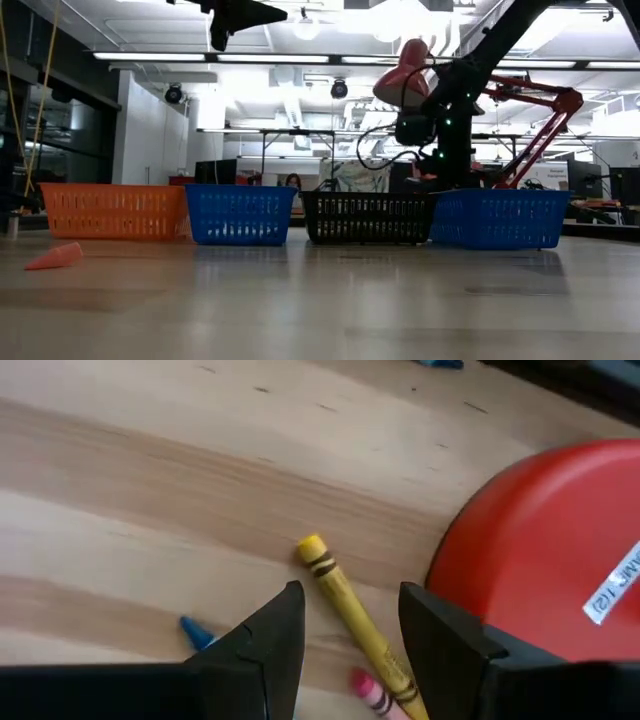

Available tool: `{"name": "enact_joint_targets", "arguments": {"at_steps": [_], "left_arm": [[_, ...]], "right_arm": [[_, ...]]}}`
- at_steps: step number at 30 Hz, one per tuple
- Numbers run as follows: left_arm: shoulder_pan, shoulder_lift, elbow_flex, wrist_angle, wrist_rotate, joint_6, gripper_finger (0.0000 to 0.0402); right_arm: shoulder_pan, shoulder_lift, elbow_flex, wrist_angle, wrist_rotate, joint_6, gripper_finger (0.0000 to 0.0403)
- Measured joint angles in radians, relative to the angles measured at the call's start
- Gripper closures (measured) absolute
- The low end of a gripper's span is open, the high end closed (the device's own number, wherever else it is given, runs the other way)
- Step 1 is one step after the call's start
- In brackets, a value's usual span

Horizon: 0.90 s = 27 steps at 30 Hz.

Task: Sort crayons
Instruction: Put the right yellow crayon into the black bin

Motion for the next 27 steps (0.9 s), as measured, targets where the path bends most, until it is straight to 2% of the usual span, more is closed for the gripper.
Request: {"name": "enact_joint_targets", "arguments": {"at_steps": [6,11,14,19,20,27], "left_arm": [[0.000,0.000,0.000,-0.012,0.002,0.000,0.0232],[0.000,0.000,0.000,-0.019,0.005,-0.027,0.0232],[0.000,0.000,0.000,-0.018,0.004,-0.026,0.0232],[0.000,0.000,0.000,-0.018,0.004,-0.026,0.0232],[0.000,0.000,0.000,-0.019,0.004,-0.026,0.0232],[0.000,0.000,0.000,-0.018,0.005,-0.026,0.0232]], "right_arm": [[-0.039,0.043,0.003,0.022,-0.126,0.010,0.0245],[-0.038,0.057,0.003,0.013,-0.146,-0.011,0.0249],[-0.037,0.056,0.003,0.006,-0.165,-0.046,0.0277],[-0.019,0.057,0.003,-0.003,-0.181,-0.105,0.0378],[-0.014,0.057,0.003,-0.006,-0.180,-0.121,0.0389],[0.014,0.058,0.002,-0.012,-0.154,-0.160,0.0398]]}}
